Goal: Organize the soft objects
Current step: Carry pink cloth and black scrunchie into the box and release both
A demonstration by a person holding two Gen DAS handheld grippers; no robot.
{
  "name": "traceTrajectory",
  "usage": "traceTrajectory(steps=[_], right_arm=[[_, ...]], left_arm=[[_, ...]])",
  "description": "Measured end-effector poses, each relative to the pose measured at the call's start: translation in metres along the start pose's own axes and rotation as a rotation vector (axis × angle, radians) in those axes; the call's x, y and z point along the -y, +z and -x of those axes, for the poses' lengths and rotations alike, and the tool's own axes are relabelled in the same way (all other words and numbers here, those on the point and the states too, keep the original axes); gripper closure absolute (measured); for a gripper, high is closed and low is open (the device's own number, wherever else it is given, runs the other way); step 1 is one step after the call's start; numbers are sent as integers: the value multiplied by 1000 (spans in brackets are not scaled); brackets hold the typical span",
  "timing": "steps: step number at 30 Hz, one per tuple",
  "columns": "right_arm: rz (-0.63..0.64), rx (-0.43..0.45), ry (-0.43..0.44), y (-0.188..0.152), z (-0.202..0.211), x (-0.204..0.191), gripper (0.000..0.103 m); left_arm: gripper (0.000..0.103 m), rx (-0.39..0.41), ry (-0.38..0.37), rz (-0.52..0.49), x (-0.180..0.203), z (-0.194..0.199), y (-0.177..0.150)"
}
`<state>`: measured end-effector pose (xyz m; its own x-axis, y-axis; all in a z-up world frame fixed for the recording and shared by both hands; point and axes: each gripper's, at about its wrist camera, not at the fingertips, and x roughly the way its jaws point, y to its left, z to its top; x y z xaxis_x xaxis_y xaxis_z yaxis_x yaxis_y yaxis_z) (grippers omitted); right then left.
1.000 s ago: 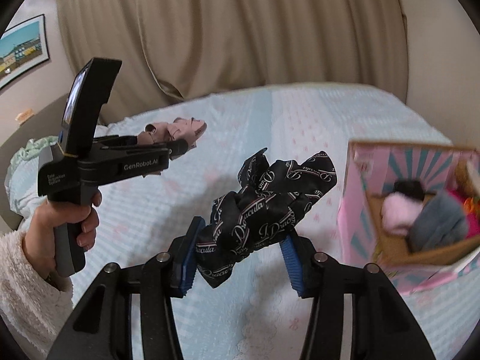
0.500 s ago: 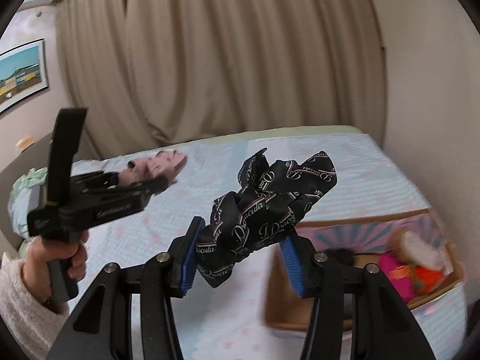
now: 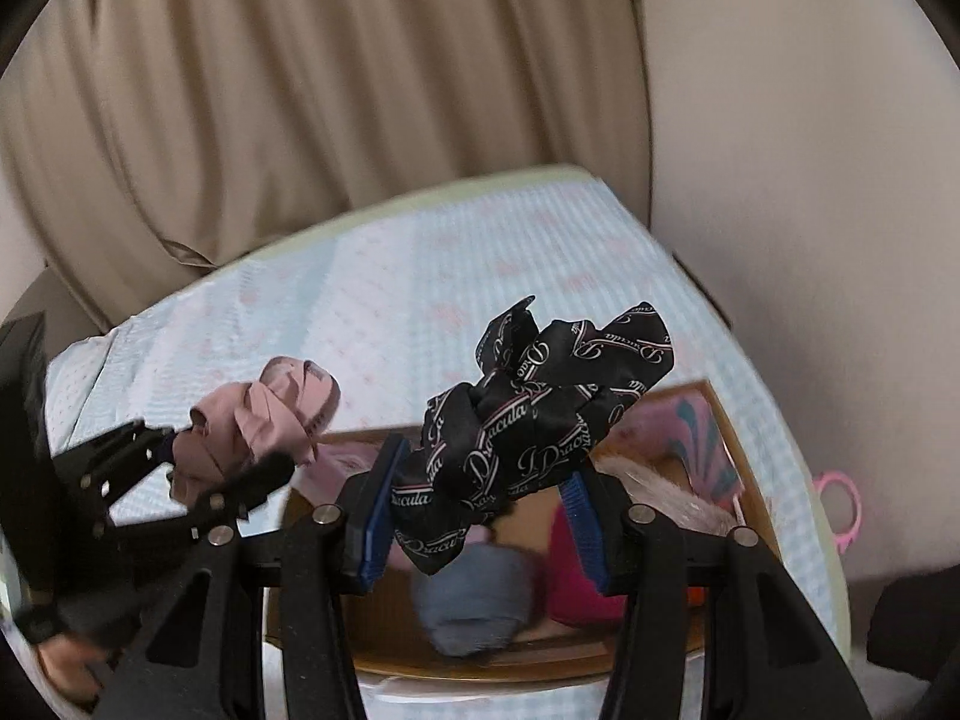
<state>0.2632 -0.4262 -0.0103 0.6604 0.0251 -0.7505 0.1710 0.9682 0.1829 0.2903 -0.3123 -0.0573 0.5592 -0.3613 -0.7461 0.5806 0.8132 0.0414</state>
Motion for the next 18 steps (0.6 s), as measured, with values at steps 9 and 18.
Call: traceTrajectory(steps=[9, 18], right_arm=[[-54, -141, 17, -19, -51, 26, 57], [-27, -182, 59, -17, -65, 18, 52]], left_arm=[[59, -133, -2, 17, 27, -57, -22], [17, -125, 19, -3, 25, -50, -27]])
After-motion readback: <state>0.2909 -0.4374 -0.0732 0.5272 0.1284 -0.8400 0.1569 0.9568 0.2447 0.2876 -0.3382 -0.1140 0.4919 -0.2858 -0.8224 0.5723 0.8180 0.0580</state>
